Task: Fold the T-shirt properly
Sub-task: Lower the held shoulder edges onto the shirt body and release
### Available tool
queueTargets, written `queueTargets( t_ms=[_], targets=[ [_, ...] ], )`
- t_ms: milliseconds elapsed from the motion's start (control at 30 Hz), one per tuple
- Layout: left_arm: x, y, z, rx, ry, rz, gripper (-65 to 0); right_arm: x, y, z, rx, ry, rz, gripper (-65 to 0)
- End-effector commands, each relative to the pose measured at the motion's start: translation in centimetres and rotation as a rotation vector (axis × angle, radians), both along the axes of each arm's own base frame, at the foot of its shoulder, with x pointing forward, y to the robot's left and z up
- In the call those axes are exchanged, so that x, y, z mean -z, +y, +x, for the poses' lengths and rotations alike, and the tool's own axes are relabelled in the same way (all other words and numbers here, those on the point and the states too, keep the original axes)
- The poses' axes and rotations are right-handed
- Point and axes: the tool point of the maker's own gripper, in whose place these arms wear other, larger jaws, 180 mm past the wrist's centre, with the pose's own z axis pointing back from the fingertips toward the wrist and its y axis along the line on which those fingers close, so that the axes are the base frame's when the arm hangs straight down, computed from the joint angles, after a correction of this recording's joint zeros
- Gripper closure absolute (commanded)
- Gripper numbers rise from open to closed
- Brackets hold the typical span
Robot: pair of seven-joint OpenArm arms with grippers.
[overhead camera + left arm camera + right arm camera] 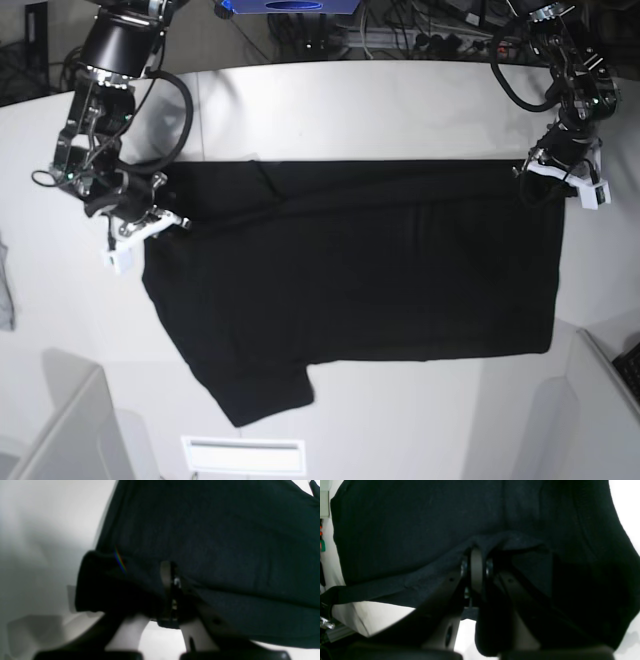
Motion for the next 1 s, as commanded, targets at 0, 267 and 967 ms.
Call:
queueTargets(
  t_ms=[0, 267, 967],
  targets=[
    [-1.3, 0.8, 1.0, 0.003, -0.035, 0.04, 0.0, -1.4, -0.9, 1.6, 0.007, -0.053, -0.012, 0.0],
    [-1.1, 1.9, 2.5, -0.006, -0.011, 0.115, 0.0, -1.1, -1.7, 3.5, 0.015, -0.03, -0.001, 0.0],
    [1.9, 1.7, 6.6, 0.036, 0.051, 0.045, 0.0, 0.6, -1.2, 4.7, 0.002, -0.006, -0.004, 0.0]
  ],
)
